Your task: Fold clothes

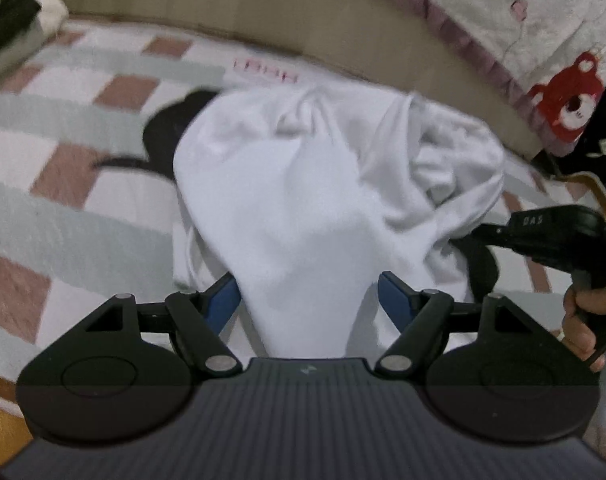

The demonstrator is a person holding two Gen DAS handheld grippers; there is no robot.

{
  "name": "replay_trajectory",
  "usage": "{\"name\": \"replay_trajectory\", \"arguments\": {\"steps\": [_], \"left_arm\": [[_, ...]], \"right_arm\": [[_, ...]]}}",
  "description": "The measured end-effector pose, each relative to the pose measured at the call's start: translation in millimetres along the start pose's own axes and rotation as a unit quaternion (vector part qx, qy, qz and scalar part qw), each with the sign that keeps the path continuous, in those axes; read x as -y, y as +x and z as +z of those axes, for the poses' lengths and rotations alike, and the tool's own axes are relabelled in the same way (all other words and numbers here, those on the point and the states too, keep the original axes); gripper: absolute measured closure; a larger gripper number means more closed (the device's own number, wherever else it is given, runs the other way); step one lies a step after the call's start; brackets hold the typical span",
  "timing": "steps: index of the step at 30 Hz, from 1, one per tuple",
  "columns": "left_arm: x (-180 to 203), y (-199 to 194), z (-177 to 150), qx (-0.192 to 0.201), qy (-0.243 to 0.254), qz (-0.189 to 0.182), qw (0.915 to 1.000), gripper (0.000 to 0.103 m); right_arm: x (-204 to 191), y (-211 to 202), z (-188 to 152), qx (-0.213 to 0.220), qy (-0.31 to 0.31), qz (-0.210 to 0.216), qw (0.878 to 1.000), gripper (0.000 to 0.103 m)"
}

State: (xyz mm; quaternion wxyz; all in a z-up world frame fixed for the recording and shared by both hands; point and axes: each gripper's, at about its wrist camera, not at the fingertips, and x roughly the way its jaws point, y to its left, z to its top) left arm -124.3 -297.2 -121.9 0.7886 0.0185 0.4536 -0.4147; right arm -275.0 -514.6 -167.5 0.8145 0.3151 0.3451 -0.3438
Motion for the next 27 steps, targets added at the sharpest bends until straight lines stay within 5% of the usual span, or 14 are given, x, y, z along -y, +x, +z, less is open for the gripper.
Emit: {"name": "replay_trajectory", "arguments": {"steps": [2, 5, 7, 8, 12, 15, 21, 27], "left_arm": [[1, -3, 3, 0.005, 0.004, -0.002, 1.0, 0.028], [0, -1, 5, 0.001, 0.017, 0.017, 0.9997, 0.028], [-3, 11, 9, -0.019, 0.044, 0.059, 0.9971, 0.028], [-6, 15, 12, -0.023, 0.053, 0.076, 0.9954, 0.029], [-21, 8, 25, -0.014, 0.032, 0.073, 0.9967, 0.03], [-23, -6, 28, 0.006, 0.044, 0.077, 0.996, 0.03], [-19, -21, 21, 0.028, 0.05, 0.044, 0.9974, 0.028], [-11, -31, 9, 0.041, 0.041, -0.005, 0.9983, 0.028]], "right_arm": [[0, -5, 1, -0.004, 0.004, 0.015, 1.0, 0.099], [3, 3, 2, -0.038, 0.03, 0.059, 0.997, 0.08], [-4, 12, 2, -0.051, 0.023, 0.064, 0.996, 0.017], [-11, 16, -1, -0.048, 0.006, 0.051, 0.998, 0.014], [-33, 27, -14, -0.032, -0.06, 0.005, 0.998, 0.023], [-32, 33, -11, -0.033, -0.054, 0.017, 0.998, 0.096], [-21, 1, 2, 0.011, 0.003, 0.072, 0.997, 0.096], [-19, -9, 7, -0.023, 0.039, 0.2, 0.979, 0.095]]}}
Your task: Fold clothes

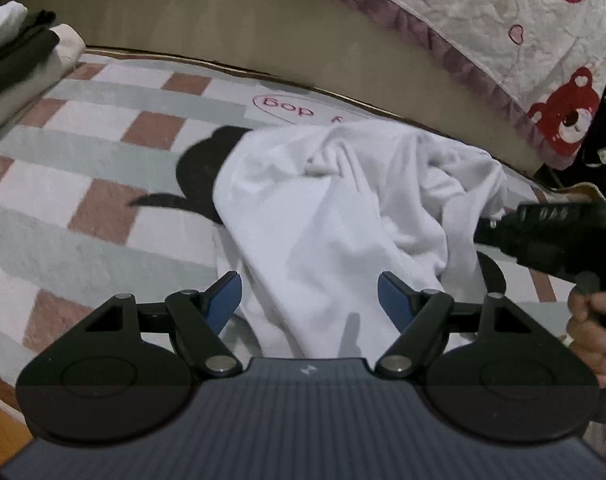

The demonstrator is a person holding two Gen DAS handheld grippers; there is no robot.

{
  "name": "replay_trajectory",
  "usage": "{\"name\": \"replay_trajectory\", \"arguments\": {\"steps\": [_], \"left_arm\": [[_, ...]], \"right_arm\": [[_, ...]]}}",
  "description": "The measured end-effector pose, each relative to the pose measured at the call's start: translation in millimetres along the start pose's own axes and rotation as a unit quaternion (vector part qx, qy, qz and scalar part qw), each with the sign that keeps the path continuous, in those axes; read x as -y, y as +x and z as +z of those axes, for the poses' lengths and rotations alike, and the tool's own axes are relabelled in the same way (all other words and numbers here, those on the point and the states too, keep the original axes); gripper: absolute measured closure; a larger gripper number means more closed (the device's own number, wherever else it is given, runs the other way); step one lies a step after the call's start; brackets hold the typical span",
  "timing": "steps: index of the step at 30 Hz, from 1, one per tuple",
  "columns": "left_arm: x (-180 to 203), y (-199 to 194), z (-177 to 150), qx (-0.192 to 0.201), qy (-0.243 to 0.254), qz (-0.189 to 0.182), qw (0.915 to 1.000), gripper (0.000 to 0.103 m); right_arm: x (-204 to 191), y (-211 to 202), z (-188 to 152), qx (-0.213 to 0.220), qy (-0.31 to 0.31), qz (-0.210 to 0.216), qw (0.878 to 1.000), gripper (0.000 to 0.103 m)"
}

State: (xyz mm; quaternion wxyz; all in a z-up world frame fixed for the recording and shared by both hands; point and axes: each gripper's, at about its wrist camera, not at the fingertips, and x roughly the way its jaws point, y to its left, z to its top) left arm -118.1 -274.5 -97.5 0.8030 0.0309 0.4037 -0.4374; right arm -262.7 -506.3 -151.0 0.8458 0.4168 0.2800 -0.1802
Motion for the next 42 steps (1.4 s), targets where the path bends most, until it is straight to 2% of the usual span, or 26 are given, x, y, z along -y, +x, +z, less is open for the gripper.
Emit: {"name": "replay_trajectory", "arguments": {"steps": [3, 9, 12, 15, 18, 20, 22, 25, 27, 28, 29, 30, 31, 32, 36, 40, 42], "left_arm": [[5, -5, -5, 0.007, -0.006, -0.024, 0.9997, 0.028], [33, -17, 4, 0.02, 0.052, -0.087, 0.9947, 0.027], [43, -16, 3, 0.021, 0.06, -0.098, 0.9932, 0.021], [42, -6, 2, 0.015, 0.043, -0.098, 0.9942, 0.02], [35, 0, -1, -0.008, -0.005, -0.155, 0.9878, 0.02], [36, 2, -3, -0.01, -0.006, -0.158, 0.9874, 0.019], [38, 2, -4, 0.005, 0.002, -0.12, 0.9927, 0.019], [29, 3, -1, 0.025, -0.016, -0.077, 0.9966, 0.02], [25, 4, 2, 0.034, -0.018, -0.042, 0.9983, 0.028], [23, 4, 3, 0.039, -0.019, -0.024, 0.9988, 0.041], [21, 5, 5, 0.035, -0.013, -0.019, 0.9991, 0.059], [21, 6, 7, 0.024, -0.004, -0.021, 0.9995, 0.07], [22, 6, 9, 0.017, 0.003, -0.02, 0.9996, 0.088], [25, 6, 12, 0.018, 0.012, -0.01, 0.9997, 0.094], [30, 2, 20, 0.04, 0.042, 0.03, 0.9979, 0.095], [15, -7, 31, 0.056, 0.056, 0.075, 0.994, 0.097], [4, -10, 40, 0.06, 0.075, 0.098, 0.9905, 0.097]], "right_arm": [[-6, -7, -3, -0.009, 0.009, 0.045, 0.999, 0.095], [-18, -22, -2, 0.005, -0.001, 0.094, 0.996, 0.095], [-21, -27, 1, 0.006, 0.001, 0.135, 0.991, 0.095], [-26, -30, 3, -0.003, 0.009, 0.188, 0.982, 0.095], [-33, -35, 2, -0.003, 0.0, 0.211, 0.978, 0.095], [-35, -36, -1, -0.004, 0.001, 0.23, 0.973, 0.095], [-39, -36, -3, -0.01, 0.001, 0.245, 0.969, 0.095], [-48, -34, -3, -0.012, -0.013, 0.242, 0.97, 0.095], [-47, -34, -3, -0.013, -0.013, 0.243, 0.97, 0.095], [-47, -35, -3, -0.013, -0.013, 0.244, 0.97, 0.095], [-47, -34, -3, -0.013, -0.015, 0.24, 0.971, 0.095], [-48, -33, -4, -0.014, -0.017, 0.234, 0.972, 0.095], [-48, -31, -4, -0.015, -0.021, 0.227, 0.974, 0.095], [-49, -29, -6, -0.02, -0.024, 0.222, 0.975, 0.095], [-49, -27, -8, -0.023, -0.034, 0.212, 0.976, 0.095], [-35, -44, 4, 0.012, -0.024, 0.199, 0.98, 0.093], [-24, -51, 11, 0.024, -0.026, 0.166, 0.985, 0.093]]}}
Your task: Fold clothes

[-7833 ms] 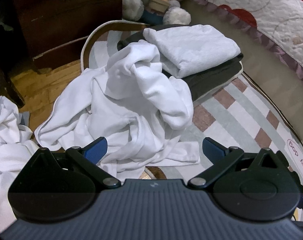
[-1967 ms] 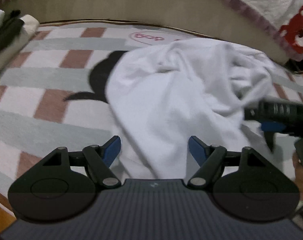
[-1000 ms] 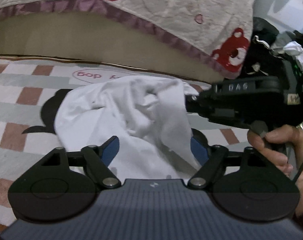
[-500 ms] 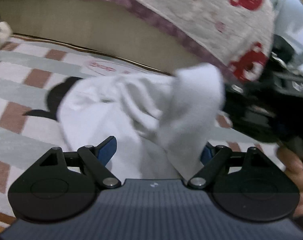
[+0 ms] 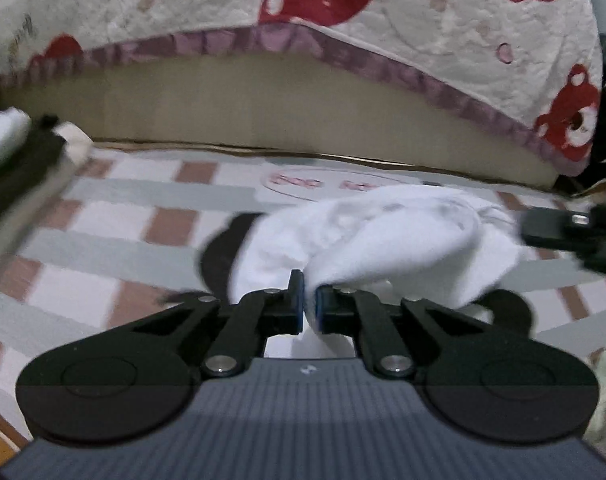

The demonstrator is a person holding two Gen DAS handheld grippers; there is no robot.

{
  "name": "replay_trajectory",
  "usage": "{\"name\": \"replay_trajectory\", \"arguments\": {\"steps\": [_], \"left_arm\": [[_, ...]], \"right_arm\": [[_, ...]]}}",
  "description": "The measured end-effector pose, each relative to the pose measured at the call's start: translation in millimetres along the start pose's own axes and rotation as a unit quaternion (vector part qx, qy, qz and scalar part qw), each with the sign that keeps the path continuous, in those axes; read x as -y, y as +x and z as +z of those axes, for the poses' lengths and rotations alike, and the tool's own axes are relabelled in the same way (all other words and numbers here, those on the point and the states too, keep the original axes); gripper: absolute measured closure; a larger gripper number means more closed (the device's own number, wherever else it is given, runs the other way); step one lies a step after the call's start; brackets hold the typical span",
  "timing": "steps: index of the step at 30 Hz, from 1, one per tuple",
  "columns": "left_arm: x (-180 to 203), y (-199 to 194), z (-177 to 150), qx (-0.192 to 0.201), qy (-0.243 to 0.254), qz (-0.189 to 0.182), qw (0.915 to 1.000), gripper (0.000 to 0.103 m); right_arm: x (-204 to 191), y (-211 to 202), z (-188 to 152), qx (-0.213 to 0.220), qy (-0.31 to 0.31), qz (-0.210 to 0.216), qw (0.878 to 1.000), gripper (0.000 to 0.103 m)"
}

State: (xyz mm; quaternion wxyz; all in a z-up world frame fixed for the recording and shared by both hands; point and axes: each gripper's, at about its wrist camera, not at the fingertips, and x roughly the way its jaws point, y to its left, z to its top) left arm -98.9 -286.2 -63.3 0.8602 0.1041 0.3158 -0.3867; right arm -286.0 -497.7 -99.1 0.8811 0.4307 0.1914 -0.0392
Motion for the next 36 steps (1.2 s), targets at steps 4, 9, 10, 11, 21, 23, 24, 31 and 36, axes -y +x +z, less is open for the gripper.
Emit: {"name": "replay_trajectory", "arguments": {"steps": [4, 9, 10, 11, 21, 23, 24, 31, 36], "left_arm": [[-29, 0, 16, 0.022, 0.038, 0.035, 0.9984, 0.098], [-78, 0, 24, 0.071, 0.023, 0.076, 0.9943, 0.098], [-90, 3, 20, 0.077, 0.003, 0.084, 0.9935, 0.098], [-103, 6, 14, 0.082, -0.019, 0.091, 0.9924, 0.098], [-155, 11, 9, 0.106, -0.088, 0.143, 0.9802, 0.098], [-156, 5, 17, 0.127, -0.076, 0.165, 0.9753, 0.098], [-165, -3, 21, 0.146, -0.088, 0.191, 0.9666, 0.098], [-283, -33, 9, 0.13, -0.253, 0.357, 0.8895, 0.099], [-296, -35, -3, 0.089, -0.278, 0.367, 0.8832, 0.099]], "right_arm": [[22, -15, 7, 0.026, 0.01, -0.078, 0.997, 0.091], [50, -12, 5, 0.041, 0.049, -0.148, 0.987, 0.073], [53, -6, 4, 0.034, 0.052, -0.155, 0.986, 0.059], [55, -1, 2, 0.027, 0.052, -0.159, 0.986, 0.055], [59, 41, -22, 0.054, 0.042, -0.219, 0.973, 0.047], [59, 45, -24, 0.057, 0.043, -0.208, 0.976, 0.047], [60, 46, -25, 0.057, 0.041, -0.21, 0.975, 0.047], [21, 47, -33, 0.081, -0.082, -0.266, 0.957, 0.047], [12, 68, -42, 0.04, -0.131, -0.264, 0.955, 0.047]]}}
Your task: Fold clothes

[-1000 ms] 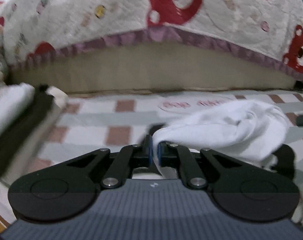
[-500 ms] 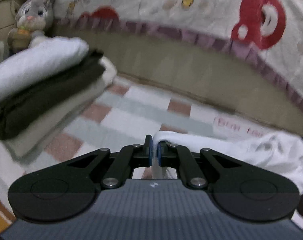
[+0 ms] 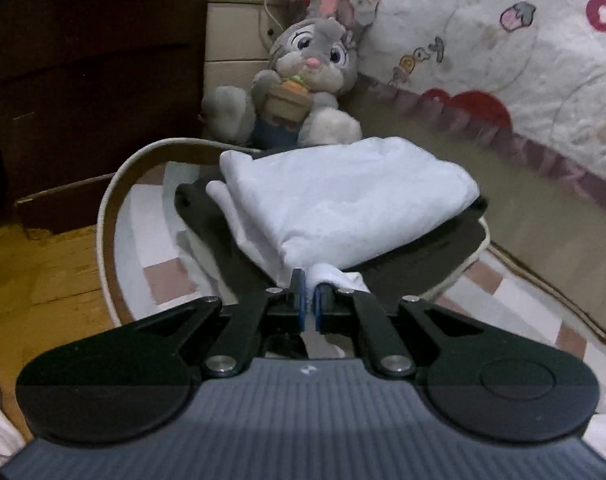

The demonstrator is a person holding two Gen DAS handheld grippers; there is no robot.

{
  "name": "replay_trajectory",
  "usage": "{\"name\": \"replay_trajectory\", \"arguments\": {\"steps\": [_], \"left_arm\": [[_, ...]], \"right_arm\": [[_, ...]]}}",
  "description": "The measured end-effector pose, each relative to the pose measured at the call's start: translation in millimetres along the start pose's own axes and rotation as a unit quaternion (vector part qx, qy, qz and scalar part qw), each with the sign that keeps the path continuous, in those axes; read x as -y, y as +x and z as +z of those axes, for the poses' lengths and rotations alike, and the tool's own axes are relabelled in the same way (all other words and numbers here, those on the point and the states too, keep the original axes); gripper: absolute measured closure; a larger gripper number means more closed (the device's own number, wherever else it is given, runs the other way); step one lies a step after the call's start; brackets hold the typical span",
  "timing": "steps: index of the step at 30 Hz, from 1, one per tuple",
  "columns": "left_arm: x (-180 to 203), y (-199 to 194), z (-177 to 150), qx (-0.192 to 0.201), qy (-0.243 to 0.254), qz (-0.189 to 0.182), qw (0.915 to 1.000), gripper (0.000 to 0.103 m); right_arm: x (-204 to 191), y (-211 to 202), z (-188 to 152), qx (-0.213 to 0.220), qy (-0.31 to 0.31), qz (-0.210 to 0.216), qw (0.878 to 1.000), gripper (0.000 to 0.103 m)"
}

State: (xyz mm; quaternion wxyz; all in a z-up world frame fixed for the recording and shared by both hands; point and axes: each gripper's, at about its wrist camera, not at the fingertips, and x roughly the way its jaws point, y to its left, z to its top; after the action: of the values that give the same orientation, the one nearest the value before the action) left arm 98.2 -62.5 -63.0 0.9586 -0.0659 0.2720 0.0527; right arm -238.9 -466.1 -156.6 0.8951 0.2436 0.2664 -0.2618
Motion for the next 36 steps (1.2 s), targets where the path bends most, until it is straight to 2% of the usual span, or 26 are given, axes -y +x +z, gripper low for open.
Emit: {"name": "replay_trajectory", "arguments": {"steps": [4, 5, 6, 7, 8, 9, 10, 12, 18, 21, 25, 28, 30, 31, 33, 36], "left_arm": [[-17, 1, 9, -0.014, -0.048, -0.001, 0.9987, 0.097], [-20, 7, 9, -0.036, -0.055, -0.004, 0.9978, 0.093], [-22, 15, 9, -0.063, -0.059, -0.009, 0.9963, 0.087], [-19, 24, 8, -0.113, -0.045, -0.023, 0.9923, 0.061], [-14, 35, 8, -0.171, -0.025, -0.041, 0.9841, 0.046], [-8, 40, 4, -0.214, -0.005, -0.082, 0.9733, 0.046], [-4, 39, -1, -0.232, 0.002, -0.12, 0.9653, 0.046], [8, 31, -8, -0.235, 0.012, -0.168, 0.9572, 0.046], [53, 1, -32, -0.225, 0.082, -0.254, 0.9371, 0.045], [76, -13, -44, -0.219, 0.118, -0.294, 0.9229, 0.042], [106, -33, -60, -0.209, 0.165, -0.346, 0.8995, 0.042], [122, -33, -76, -0.203, 0.202, -0.342, 0.8954, 0.041], [133, -33, -87, -0.198, 0.226, -0.335, 0.8929, 0.03], [138, -33, -93, -0.195, 0.238, -0.332, 0.8914, 0.019], [149, -32, -104, -0.19, 0.262, -0.326, 0.8881, 0.019], [164, -32, -120, -0.183, 0.298, -0.316, 0.8819, 0.019]], "right_arm": [[-1, 13, -7, -0.029, -0.001, -0.019, 0.999, 0.047], [0, 14, -8, -0.032, -0.003, -0.025, 0.999, 0.047], [1, 16, -9, -0.035, -0.006, -0.031, 0.999, 0.047], [0, 16, -10, -0.034, -0.009, -0.036, 0.999, 0.047], [0, 16, -10, -0.032, -0.013, -0.039, 0.999, 0.047], [0, 16, -9, -0.03, -0.016, -0.042, 0.999, 0.046], [-1, 17, -9, -0.03, -0.018, -0.044, 0.998, 0.046], [0, 19, -9, -0.031, -0.018, -0.047, 0.998, 0.046], [2, 25, -8, -0.032, -0.012, -0.049, 0.998, 0.046], [7, 27, -6, -0.031, 0.003, -0.05, 0.998, 0.046], [15, 28, -3, -0.029, 0.025, -0.053, 0.998, 0.045], [18, 29, -1, -0.027, 0.036, -0.055, 0.997, 0.045], [21, 30, 0, -0.027, 0.046, -0.055, 0.997, 0.044], [23, 31, -1, -0.028, 0.054, -0.056, 0.997, 0.041], [27, 34, -1, -0.029, 0.07, -0.057, 0.996, 0.036], [33, 37, -3, -0.031, 0.093, -0.058, 0.993, 0.036]]}}
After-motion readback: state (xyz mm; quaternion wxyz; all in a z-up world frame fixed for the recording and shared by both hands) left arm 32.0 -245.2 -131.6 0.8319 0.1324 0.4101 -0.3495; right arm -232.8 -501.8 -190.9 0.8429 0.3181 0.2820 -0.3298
